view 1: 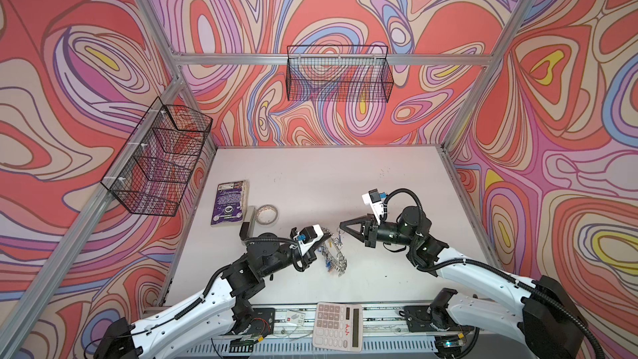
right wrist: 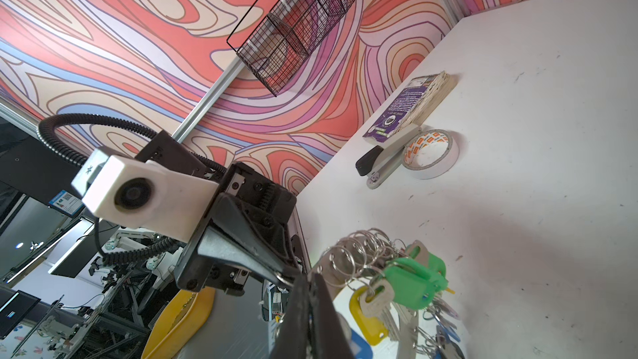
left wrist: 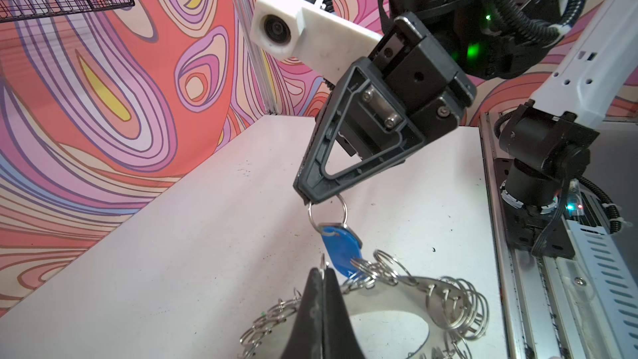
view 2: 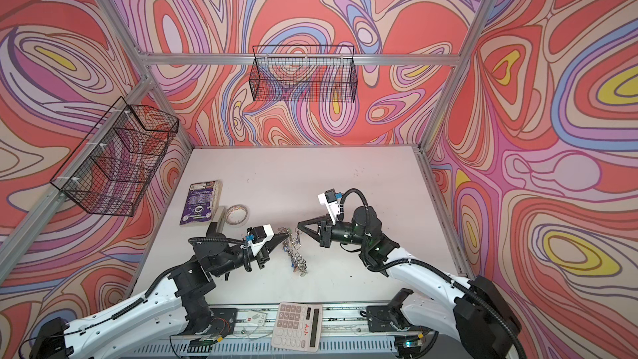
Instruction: Put the keys on the keyring
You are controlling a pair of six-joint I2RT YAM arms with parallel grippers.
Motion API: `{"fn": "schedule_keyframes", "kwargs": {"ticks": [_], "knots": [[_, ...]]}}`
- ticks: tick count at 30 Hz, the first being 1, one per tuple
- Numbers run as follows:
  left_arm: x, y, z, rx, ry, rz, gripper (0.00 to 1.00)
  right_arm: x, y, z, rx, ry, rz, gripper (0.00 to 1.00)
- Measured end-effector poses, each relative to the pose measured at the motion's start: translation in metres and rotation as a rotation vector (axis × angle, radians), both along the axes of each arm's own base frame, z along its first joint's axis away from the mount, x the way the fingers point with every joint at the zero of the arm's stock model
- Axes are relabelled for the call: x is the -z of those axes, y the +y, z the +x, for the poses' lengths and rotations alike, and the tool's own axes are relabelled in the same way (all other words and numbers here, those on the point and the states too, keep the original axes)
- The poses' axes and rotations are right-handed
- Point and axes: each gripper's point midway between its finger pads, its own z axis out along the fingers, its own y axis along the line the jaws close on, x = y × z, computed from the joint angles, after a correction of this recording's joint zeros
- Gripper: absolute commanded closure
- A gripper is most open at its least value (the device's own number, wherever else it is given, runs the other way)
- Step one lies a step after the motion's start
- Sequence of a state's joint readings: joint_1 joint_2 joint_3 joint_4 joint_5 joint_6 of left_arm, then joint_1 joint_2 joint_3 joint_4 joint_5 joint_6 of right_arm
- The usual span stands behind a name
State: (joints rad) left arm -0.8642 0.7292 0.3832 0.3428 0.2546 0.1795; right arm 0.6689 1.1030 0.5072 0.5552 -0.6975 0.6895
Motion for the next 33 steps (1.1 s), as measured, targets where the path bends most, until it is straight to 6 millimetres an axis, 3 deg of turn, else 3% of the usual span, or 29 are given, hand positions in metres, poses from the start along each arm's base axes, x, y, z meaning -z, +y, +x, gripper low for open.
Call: {"fn": "schedule_keyframes", "kwargs": {"ticks": [25,33], "knots": [[-0.001,0.005,0.014,-0.081,0.002,-0.016,1.00,-0.002,0.009,-0.002,-0.028,0.006,0.032,1.00],[-0.001,0.003,0.012,-0.066,0.003,-0.023,1.00,0.006,0.012,0.001,-0.033,0.021,0.021,1.00]]}}
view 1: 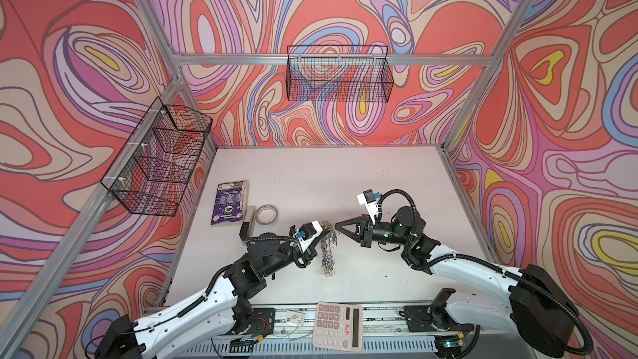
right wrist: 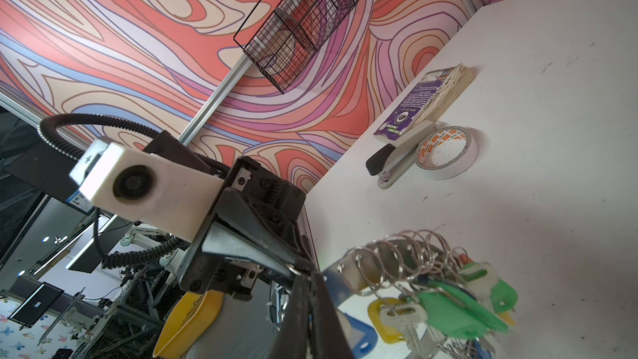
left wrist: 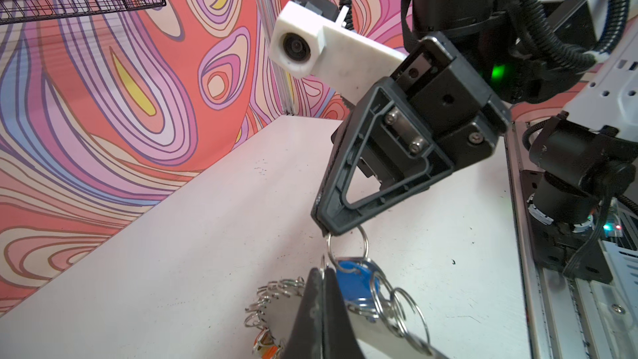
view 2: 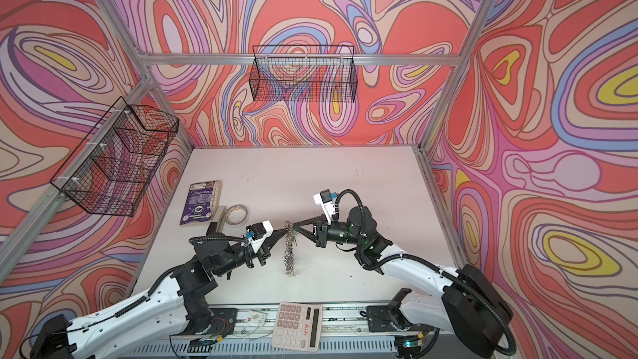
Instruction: Put the keys on the keyring
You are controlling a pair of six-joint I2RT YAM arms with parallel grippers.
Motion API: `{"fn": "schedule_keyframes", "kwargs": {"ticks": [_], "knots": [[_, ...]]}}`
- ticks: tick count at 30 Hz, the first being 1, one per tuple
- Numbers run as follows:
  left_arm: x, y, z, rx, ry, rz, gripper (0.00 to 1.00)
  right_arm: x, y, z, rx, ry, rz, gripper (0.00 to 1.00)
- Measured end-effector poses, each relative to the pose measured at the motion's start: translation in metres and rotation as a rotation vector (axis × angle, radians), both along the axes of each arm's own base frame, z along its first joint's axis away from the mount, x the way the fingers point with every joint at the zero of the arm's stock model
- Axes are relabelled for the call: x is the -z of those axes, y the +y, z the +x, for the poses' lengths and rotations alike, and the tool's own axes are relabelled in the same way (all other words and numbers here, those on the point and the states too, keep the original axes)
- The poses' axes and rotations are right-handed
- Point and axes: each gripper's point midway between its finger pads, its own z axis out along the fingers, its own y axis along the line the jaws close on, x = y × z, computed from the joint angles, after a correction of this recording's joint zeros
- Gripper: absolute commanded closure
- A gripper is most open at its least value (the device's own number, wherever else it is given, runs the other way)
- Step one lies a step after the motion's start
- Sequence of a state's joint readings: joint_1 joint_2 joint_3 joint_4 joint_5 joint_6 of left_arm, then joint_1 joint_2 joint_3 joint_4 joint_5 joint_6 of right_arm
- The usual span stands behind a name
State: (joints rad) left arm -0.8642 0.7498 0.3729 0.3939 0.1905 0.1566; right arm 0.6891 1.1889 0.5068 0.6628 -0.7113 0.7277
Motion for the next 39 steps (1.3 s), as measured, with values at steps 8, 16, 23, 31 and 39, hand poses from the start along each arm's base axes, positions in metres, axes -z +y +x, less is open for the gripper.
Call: {"fn": "schedule_keyframes", "kwargs": {"ticks": [8,16,23,31,39], "knots": [[0.003,-0.002,-0.001,0.012,0.009,0.005,1.00,0.003,0.002,0.000,-0.006,0.013,-0.004,1.00],[0.000,-0.003,-0.003,0.024,0.001,-0.008,1.00,0.004,0.002,-0.001,-0.008,0.015,-0.006,1.00],[0.001,-0.003,-0.004,0.029,-0.010,-0.021,1.00,0.007,0.003,0.000,-0.006,0.022,-0.011,1.00],[0.004,-0.002,-0.004,0.031,-0.003,-0.041,1.00,0.012,0.006,0.002,-0.014,0.042,-0.012,1.00],[0.008,0.000,-0.005,0.031,0.010,-0.049,1.00,0.018,0.009,0.002,-0.028,0.064,-0.014,1.00]]}}
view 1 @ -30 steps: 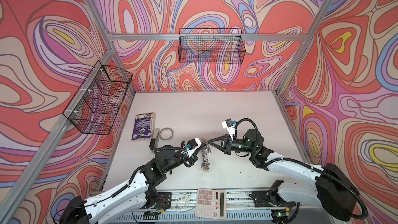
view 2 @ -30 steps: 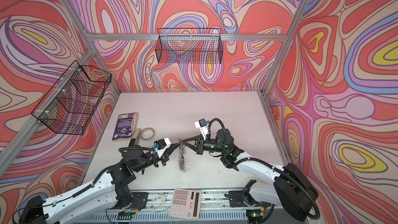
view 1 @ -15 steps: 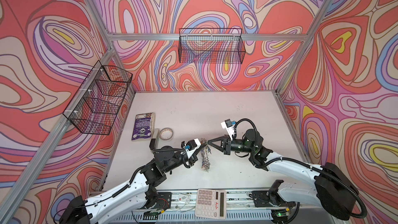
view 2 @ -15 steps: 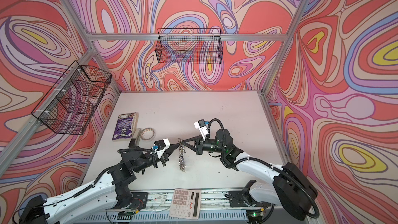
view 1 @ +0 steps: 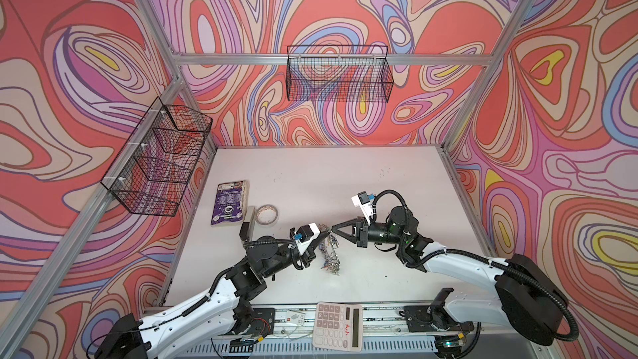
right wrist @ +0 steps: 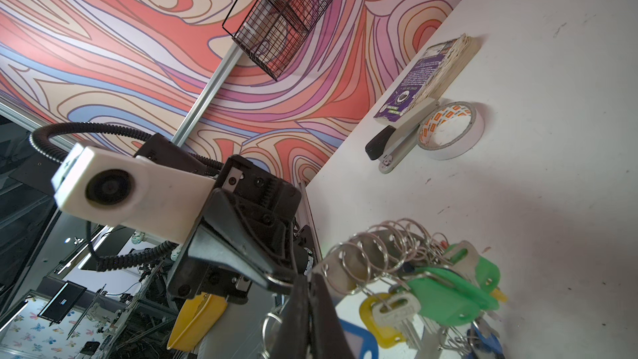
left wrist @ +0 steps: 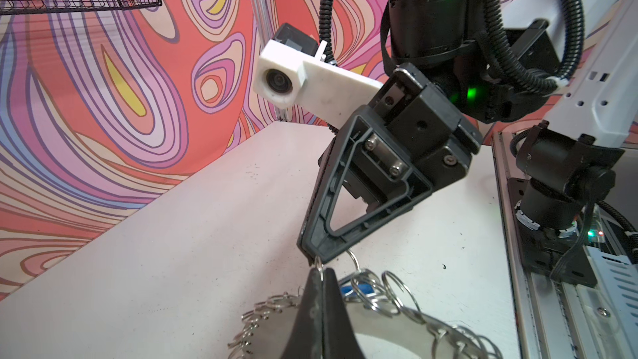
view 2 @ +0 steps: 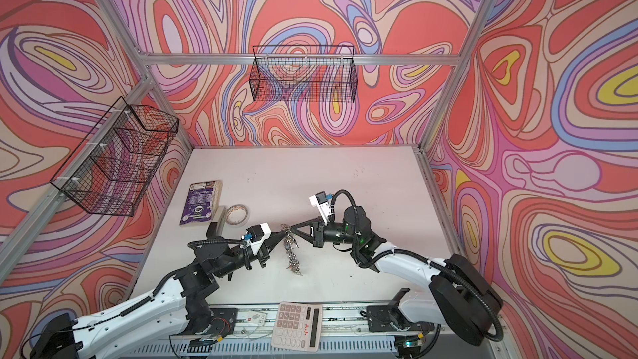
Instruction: Put the keys on the keyring
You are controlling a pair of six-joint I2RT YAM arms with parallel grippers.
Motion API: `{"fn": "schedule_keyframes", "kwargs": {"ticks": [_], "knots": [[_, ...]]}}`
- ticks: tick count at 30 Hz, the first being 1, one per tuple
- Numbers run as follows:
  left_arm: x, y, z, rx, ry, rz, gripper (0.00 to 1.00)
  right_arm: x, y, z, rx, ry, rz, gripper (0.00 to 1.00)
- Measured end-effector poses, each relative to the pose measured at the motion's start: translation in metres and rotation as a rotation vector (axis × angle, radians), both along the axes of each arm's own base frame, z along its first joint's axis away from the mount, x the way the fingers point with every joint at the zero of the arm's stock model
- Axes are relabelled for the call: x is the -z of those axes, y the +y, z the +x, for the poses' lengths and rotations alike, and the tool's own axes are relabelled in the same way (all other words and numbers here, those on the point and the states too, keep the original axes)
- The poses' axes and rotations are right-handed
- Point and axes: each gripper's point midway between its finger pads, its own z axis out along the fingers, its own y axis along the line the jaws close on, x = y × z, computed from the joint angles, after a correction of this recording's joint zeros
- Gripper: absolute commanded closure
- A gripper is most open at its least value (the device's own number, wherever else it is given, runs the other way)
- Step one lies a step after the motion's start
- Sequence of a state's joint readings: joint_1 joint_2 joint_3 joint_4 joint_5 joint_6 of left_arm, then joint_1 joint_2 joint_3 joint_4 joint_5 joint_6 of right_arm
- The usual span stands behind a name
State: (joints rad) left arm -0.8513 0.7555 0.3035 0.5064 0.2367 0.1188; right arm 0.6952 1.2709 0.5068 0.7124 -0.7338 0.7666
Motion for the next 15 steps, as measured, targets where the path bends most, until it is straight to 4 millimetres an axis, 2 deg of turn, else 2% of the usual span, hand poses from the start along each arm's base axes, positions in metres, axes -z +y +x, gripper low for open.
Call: {"fn": "schedule_keyframes", "kwargs": {"ticks": [1,3,15], "knots": [[0.000,0.000,0.000,0.000,0.000,0.000,1.00,0.000,0.000,0.000,-0.001,0.002,0.000,1.00],[0.000,0.000,0.000,0.001,-0.002,-0.003,1.00,0.000,0.001,0.000,-0.004,0.003,0.000,0.93],[-0.018,-0.008,-0.015,0.087,-0.036,-0.069,1.00,0.007,0.004,0.005,0.002,0.038,-0.001,0.91]]}}
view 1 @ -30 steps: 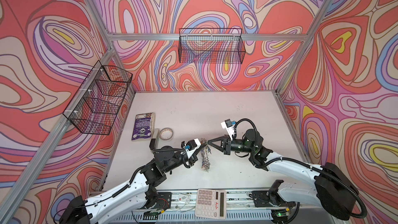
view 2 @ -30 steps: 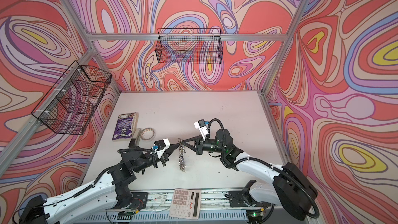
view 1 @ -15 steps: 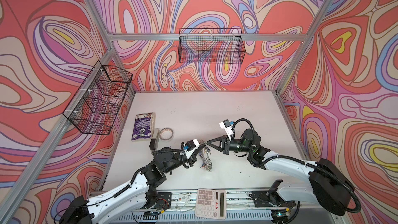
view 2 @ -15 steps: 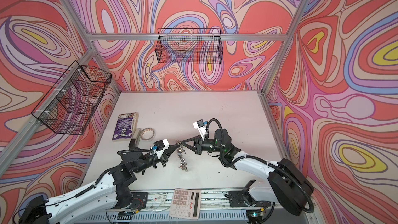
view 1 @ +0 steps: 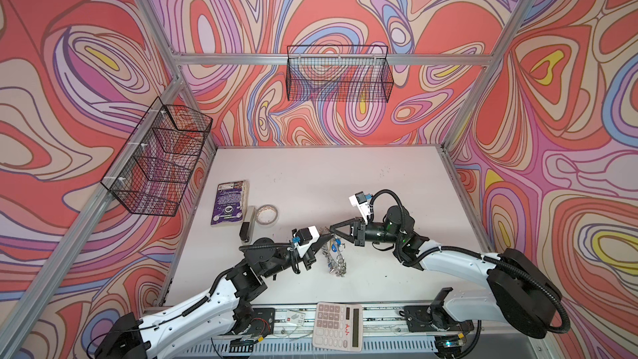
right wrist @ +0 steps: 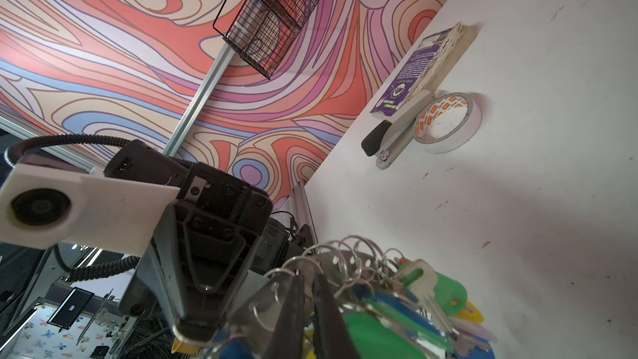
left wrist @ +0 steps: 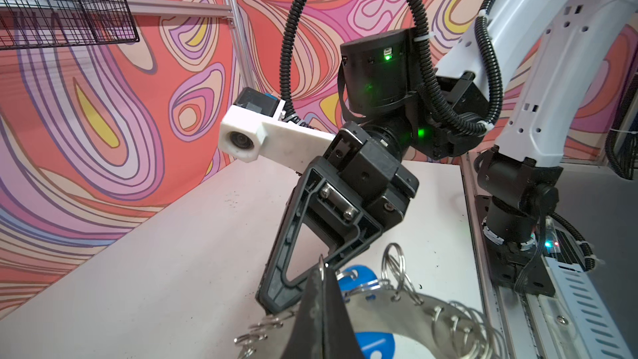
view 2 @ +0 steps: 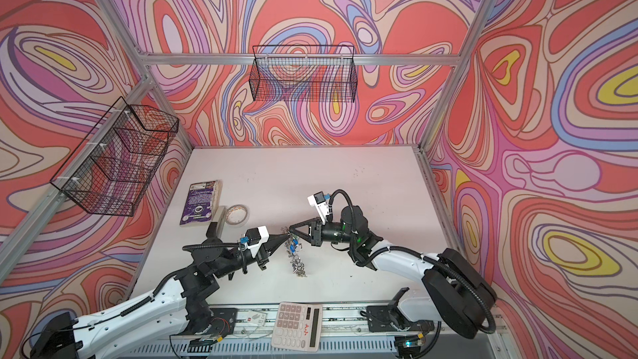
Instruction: Put the keys on the keyring
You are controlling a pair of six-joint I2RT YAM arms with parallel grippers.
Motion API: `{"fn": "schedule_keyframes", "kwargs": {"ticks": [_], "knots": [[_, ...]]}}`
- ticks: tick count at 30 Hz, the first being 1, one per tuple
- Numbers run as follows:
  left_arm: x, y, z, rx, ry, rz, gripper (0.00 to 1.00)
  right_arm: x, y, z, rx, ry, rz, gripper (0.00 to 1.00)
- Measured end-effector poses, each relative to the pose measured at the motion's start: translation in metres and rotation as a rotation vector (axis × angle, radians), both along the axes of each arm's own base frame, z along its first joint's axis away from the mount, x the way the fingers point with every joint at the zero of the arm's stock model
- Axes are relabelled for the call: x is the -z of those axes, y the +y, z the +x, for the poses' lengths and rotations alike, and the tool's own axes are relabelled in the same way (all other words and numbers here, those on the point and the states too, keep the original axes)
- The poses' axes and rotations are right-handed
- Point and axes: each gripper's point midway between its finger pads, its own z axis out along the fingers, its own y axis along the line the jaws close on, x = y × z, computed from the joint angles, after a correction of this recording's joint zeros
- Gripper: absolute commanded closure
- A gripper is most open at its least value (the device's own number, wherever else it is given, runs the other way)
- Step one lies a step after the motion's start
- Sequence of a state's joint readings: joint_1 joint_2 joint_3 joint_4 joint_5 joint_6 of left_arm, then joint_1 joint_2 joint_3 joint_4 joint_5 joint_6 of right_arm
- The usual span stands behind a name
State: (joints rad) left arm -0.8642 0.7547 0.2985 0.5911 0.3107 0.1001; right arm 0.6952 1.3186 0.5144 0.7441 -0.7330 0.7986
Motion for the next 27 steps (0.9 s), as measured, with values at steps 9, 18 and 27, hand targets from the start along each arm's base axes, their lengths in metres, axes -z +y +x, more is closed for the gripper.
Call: {"fn": "schedule_keyframes", "kwargs": {"ticks": [9,18,27], "knots": [[-0.004,-0.001,0.001,0.001,0.001,-0.022,1.00,-0.001,-0.005,0.005,0.034,-0.008,-0.012,0.71],[0.000,-0.002,0.011,-0.035,0.052,-0.060,1.00,-0.026,-0.065,0.056,0.298,-0.114,-0.008,0.31],[0.011,-0.009,0.034,-0.091,0.207,-0.123,1.00,-0.032,-0.067,0.050,0.260,-0.269,-0.051,0.45]]}}
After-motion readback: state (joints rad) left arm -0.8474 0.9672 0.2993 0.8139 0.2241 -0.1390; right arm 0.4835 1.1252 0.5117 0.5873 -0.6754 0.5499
